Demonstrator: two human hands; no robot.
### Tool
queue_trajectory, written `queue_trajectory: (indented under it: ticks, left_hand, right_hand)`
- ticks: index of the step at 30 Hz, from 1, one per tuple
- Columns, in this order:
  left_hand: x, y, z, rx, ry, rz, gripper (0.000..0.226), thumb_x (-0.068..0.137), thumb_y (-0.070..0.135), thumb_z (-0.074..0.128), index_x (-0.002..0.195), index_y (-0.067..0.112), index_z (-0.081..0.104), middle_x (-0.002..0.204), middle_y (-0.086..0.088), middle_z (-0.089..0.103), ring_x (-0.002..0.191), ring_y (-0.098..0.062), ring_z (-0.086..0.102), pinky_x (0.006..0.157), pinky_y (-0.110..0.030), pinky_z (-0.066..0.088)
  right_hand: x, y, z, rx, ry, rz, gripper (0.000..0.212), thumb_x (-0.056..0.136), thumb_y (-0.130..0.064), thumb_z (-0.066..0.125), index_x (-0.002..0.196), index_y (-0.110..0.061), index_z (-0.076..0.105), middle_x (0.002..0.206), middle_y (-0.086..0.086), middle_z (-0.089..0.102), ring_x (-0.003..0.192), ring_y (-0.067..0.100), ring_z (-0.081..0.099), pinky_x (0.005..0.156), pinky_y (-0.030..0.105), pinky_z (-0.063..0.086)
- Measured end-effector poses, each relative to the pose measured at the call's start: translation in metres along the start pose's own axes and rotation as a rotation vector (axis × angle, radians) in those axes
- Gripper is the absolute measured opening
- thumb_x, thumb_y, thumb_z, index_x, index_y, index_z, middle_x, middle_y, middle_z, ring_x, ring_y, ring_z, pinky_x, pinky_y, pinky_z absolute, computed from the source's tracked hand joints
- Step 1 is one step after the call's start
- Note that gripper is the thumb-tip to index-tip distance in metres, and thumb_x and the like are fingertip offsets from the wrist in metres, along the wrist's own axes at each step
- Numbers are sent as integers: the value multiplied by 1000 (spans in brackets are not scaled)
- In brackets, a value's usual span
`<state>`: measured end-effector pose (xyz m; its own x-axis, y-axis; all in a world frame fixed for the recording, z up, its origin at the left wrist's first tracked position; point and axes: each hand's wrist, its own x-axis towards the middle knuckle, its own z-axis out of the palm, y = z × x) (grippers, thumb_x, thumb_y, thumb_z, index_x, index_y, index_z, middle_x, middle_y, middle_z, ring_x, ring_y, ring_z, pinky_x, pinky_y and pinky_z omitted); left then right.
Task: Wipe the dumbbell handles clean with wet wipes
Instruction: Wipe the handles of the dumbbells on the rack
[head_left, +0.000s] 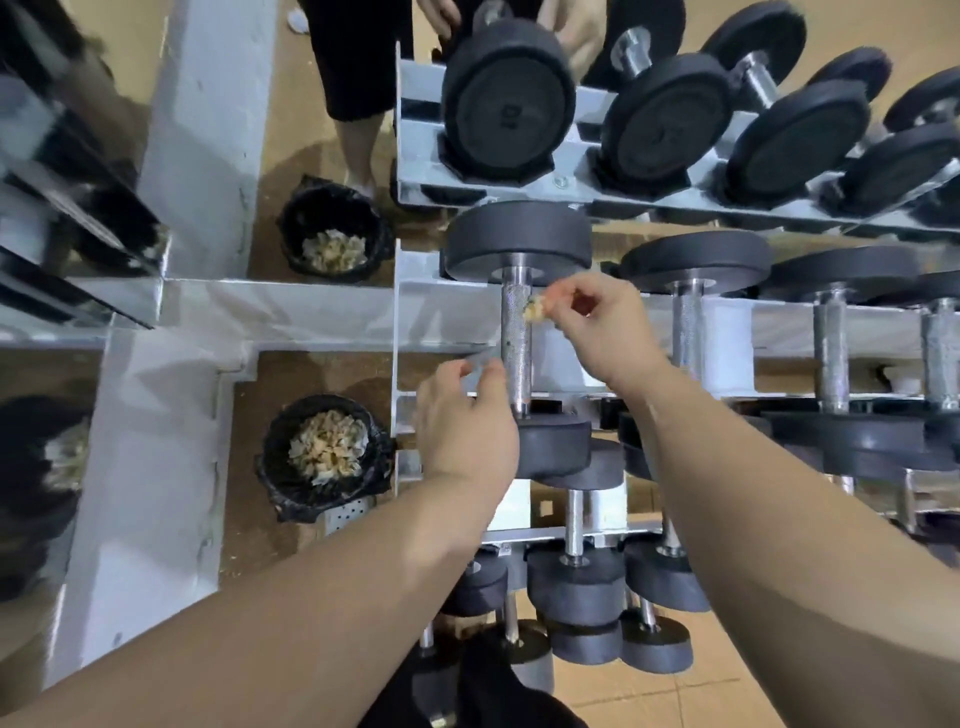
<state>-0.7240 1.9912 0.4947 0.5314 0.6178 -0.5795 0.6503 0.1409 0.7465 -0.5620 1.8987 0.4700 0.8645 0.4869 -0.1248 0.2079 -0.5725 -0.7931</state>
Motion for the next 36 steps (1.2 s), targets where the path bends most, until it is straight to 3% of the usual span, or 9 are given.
queue_trajectory:
  ticks: [4, 7, 11, 15, 17, 21, 25, 29, 36]
  left_hand:
    - [7, 17, 29, 245, 122, -54, 58, 99, 63, 31, 127, 19, 57, 133, -6, 53, 119, -30, 53, 91, -41, 41]
    - [11, 13, 35, 262, 206, -58, 64, 95, 67, 27, 127, 20, 56, 131, -6, 57, 117, -32, 55, 97, -43, 44]
    - [8, 13, 33, 208, 243, -21, 71, 81, 79, 15, 114, 30, 56, 117, 1, 59, 107, -28, 57, 94, -47, 46]
    - [5, 14, 29, 97, 231, -15, 32, 101, 62, 31, 104, 34, 47, 105, 10, 51, 100, -19, 49, 89, -35, 34]
    - [3, 17, 29, 64, 234, -23, 28, 103, 59, 33, 104, 35, 47, 95, 16, 49, 90, -12, 50, 88, -33, 31]
    - [0, 18, 30, 67, 217, -21, 26, 102, 60, 34, 96, 41, 50, 91, 21, 47, 82, 1, 44, 86, -32, 31]
    - [-1, 19, 30, 22, 213, -46, 27, 90, 78, 28, 79, 65, 48, 93, 26, 47, 102, -13, 46, 94, -38, 33]
    - [-2, 21, 31, 38, 253, -50, 34, 98, 72, 25, 77, 52, 43, 89, 23, 44, 98, -15, 43, 93, -36, 31]
    - [-2, 22, 31, 63, 266, -35, 35, 100, 67, 28, 80, 43, 44, 88, 19, 44, 98, -20, 45, 91, -36, 31]
  right_hand:
    - [-23, 18, -4, 115, -251, 5, 14, 85, -8, 76, 76, -19, 71, 70, -8, 63, 65, 7, 54, 67, 24, 45]
    - [-40, 26, -5, 116, -393, 0, 9, 82, -11, 78, 77, -16, 73, 73, -3, 64, 68, 8, 56, 68, 24, 48]
    - [-21, 23, 14, 225, -153, 62, 17, 85, -31, 76, 72, -31, 65, 65, -6, 61, 64, 16, 57, 67, 36, 53]
    - [2, 1, 22, 238, 78, -8, 13, 88, -23, 71, 80, -27, 63, 69, -13, 61, 67, 1, 56, 66, 21, 43]
    - [-3, 3, 18, 268, -1, -38, 13, 89, -20, 72, 80, -25, 64, 69, -11, 61, 64, 1, 53, 65, 18, 41]
    - [-28, 19, 7, 234, -361, -76, 16, 88, -26, 76, 77, -17, 68, 64, -7, 59, 60, 4, 48, 62, 20, 42]
    - [-13, 11, 21, 260, -123, -11, 11, 91, -23, 70, 82, -19, 66, 72, -11, 62, 68, 4, 55, 67, 19, 43]
    - [4, -2, 34, 380, 60, 114, 9, 94, -20, 65, 87, -26, 63, 79, -16, 62, 76, 2, 57, 68, 14, 41]
    - [-35, 26, 14, 220, -322, 24, 23, 79, -30, 83, 67, -25, 64, 67, -1, 64, 63, 11, 55, 66, 30, 50]
